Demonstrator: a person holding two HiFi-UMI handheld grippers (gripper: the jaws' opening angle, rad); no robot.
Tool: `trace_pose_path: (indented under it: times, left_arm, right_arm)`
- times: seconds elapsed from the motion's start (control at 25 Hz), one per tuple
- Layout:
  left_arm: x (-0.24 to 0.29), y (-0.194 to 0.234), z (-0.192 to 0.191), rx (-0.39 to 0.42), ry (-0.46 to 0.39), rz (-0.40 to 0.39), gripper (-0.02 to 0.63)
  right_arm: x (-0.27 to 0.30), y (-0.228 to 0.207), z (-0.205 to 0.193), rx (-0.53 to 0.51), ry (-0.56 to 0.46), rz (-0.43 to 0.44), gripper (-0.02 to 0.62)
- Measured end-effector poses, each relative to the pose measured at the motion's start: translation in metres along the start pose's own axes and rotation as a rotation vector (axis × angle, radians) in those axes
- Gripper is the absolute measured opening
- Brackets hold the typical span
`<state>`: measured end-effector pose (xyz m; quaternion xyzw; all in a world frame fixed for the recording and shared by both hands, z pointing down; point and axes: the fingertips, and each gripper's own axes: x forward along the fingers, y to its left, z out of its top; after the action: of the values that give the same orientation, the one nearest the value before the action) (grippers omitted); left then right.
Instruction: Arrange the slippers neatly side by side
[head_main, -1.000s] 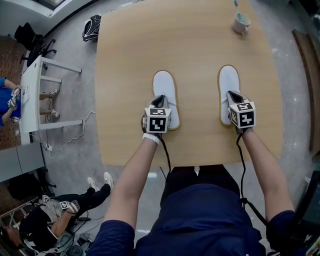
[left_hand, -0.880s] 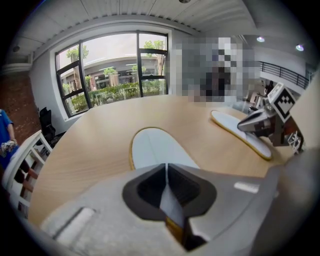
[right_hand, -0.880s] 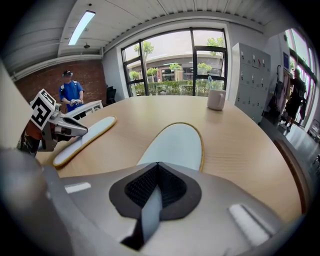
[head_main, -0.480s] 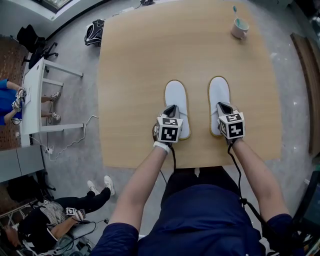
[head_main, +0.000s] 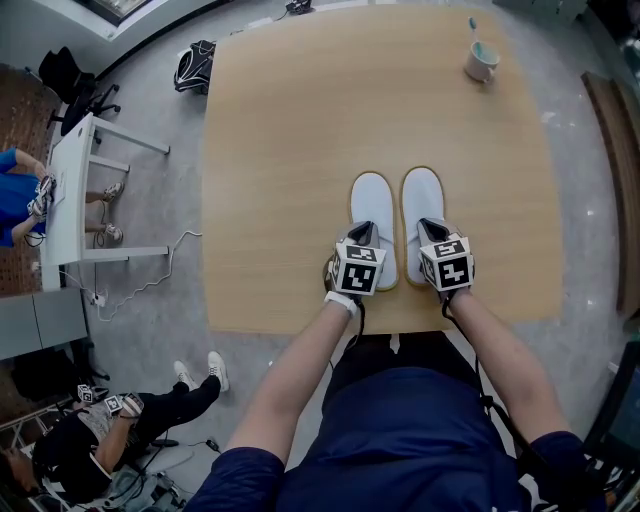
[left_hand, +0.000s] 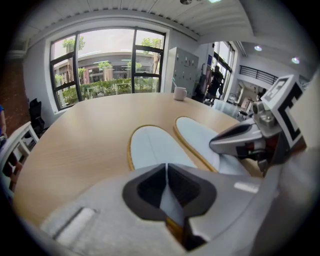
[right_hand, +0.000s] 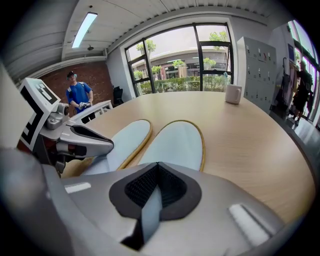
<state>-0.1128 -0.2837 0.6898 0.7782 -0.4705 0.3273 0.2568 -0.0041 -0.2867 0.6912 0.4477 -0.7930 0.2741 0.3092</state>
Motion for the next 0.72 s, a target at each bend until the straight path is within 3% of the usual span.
trace_pose_path:
  times: [0.72]
  left_arm:
    - [-0.001,-0.007,-0.005,0.043,0.009,0.015,0.017]
  right_arm:
    - [-0.001,0.012,-0.003,0.043,-0.005,0.015,0.005]
